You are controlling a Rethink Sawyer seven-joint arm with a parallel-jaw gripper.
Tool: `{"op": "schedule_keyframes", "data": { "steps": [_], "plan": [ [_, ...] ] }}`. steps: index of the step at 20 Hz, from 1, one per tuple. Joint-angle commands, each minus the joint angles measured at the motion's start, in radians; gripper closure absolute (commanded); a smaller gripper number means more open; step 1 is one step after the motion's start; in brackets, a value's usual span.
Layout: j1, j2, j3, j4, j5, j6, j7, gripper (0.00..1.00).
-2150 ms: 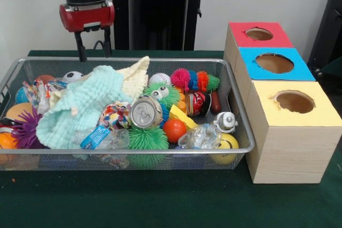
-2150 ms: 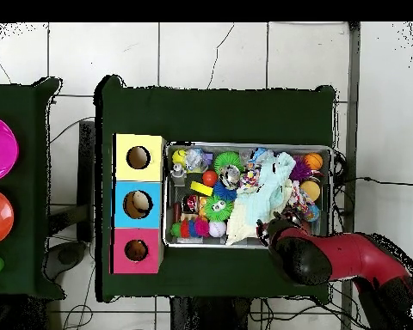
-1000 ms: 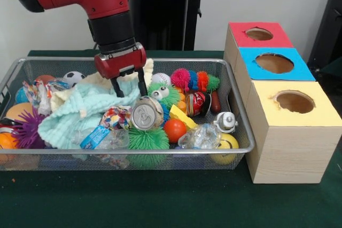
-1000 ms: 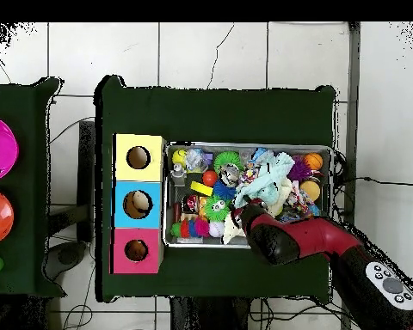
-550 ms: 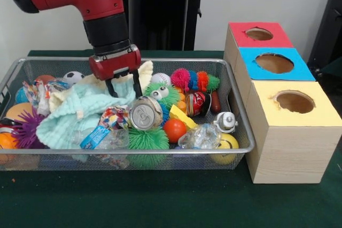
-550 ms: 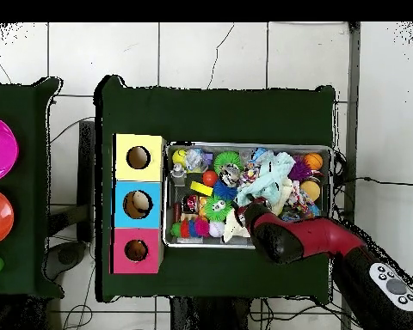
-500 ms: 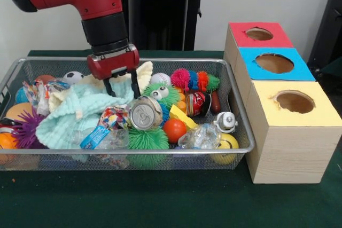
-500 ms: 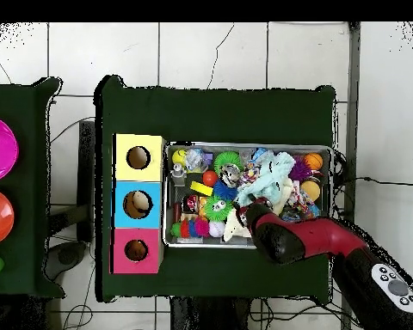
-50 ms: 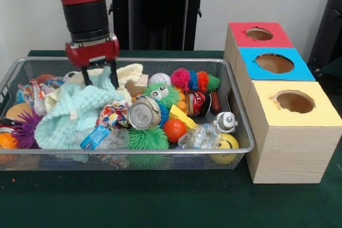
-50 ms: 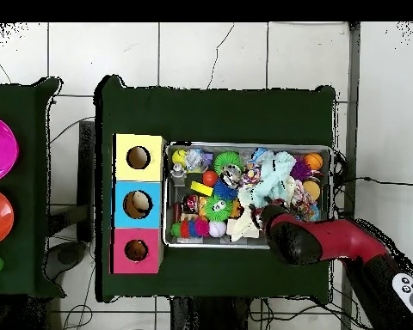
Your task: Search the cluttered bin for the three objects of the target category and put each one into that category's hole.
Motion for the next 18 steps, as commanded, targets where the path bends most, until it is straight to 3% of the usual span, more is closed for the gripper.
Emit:
{"op": "schedule_keyframes", "data": {
  "steps": [1,5,12,18],
  "plan": [
    [-0.008,-0.087,0.029,-0.022,0.005,0.149,-0.162,0.00],
    [0.025,-0.061,-0.006,-0.019,-0.057,0.131,-0.135,0.00],
    [0.117,0.157,-0.123,-0.126,-0.252,-0.030,-0.023,0.00],
    [0.228,0.288,-0.234,-0.229,-0.369,-0.145,0.105,0.00]
  ]
}}
